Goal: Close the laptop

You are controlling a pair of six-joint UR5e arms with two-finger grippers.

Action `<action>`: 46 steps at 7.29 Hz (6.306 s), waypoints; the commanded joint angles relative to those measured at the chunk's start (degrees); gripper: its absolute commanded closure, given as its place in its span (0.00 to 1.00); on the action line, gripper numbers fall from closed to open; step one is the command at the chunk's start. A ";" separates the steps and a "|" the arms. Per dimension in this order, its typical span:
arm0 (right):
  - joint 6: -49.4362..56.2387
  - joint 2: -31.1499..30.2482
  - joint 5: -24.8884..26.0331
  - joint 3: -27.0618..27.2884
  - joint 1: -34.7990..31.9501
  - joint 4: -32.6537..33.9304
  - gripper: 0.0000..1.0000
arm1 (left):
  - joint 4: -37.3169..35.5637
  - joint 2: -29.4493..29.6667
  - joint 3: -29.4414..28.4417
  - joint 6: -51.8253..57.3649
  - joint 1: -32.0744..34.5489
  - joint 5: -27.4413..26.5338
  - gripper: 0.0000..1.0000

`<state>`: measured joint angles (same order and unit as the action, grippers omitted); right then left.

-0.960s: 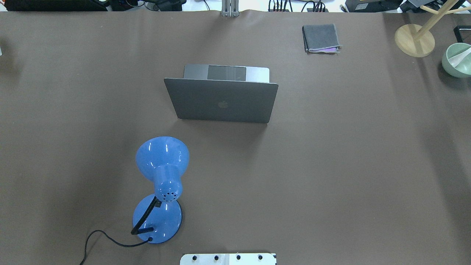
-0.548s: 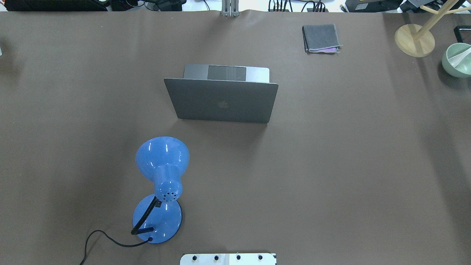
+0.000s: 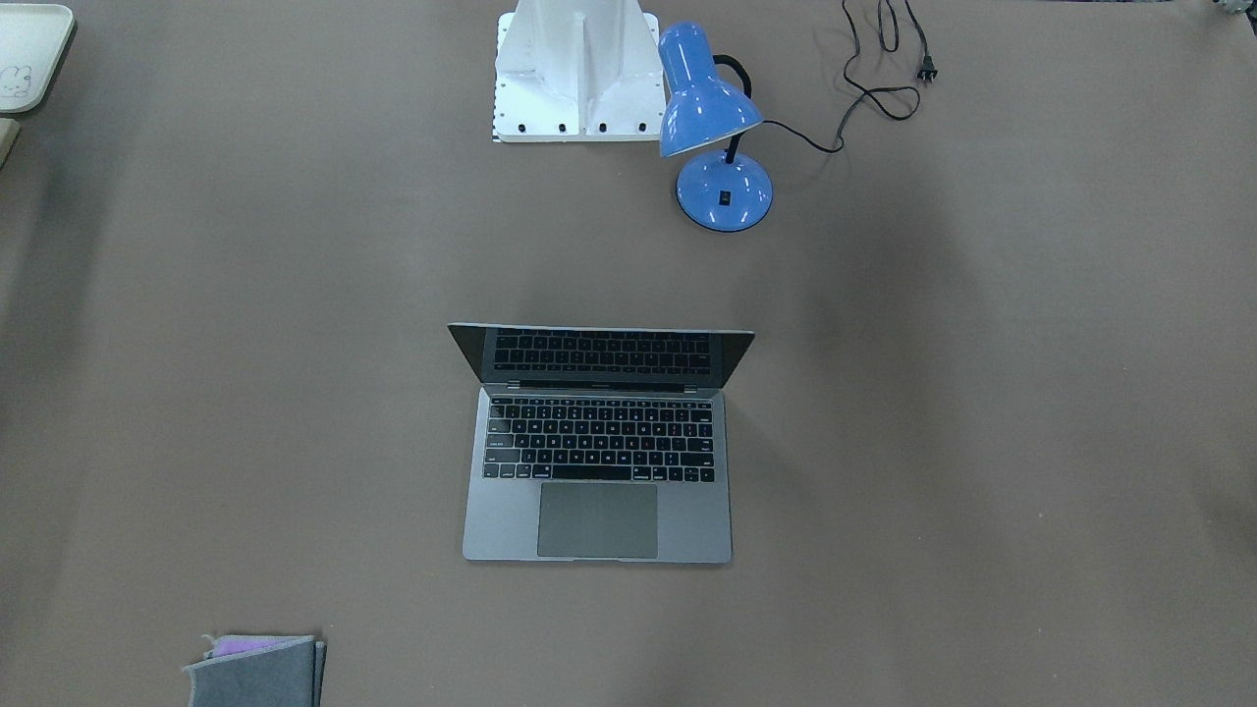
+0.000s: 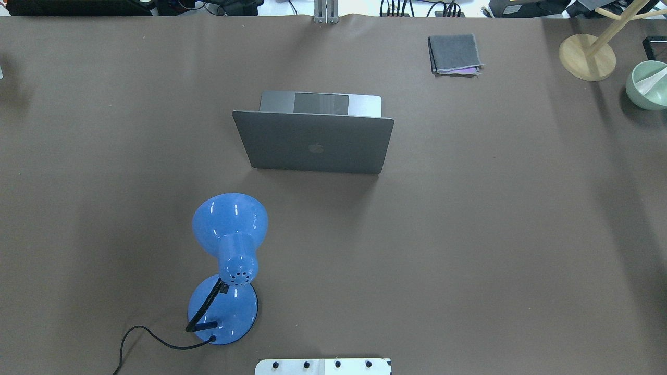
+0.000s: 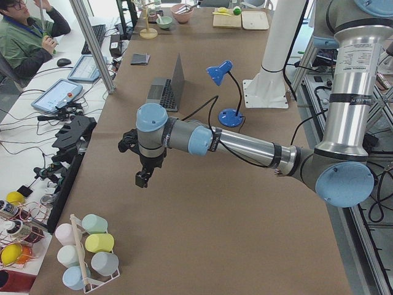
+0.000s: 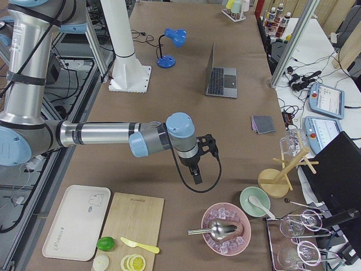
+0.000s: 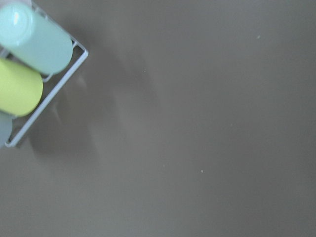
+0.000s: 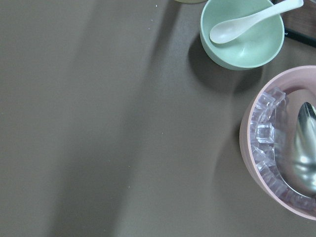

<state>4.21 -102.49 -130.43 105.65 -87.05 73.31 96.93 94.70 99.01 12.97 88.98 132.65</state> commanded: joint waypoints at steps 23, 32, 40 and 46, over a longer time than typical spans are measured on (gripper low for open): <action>-79.08 41.92 29.79 20.22 53.99 39.45 0.15 | -8.24 32.38 10.17 -70.80 -45.48 -17.94 0.02; -80.15 52.46 29.62 8.90 53.39 39.98 1.00 | -8.07 34.33 4.88 -66.05 -48.64 -22.17 1.00; -80.94 60.65 29.09 -7.20 48.99 31.03 1.00 | -7.90 37.40 0.14 -62.19 -47.50 -22.35 1.00; -81.21 61.89 29.00 -14.94 46.97 24.16 1.00 | -2.48 41.36 -10.21 -61.04 -44.52 -22.35 1.00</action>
<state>-77.37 -40.64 -101.42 91.79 -39.57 98.17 91.39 135.17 92.31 -48.13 43.87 110.33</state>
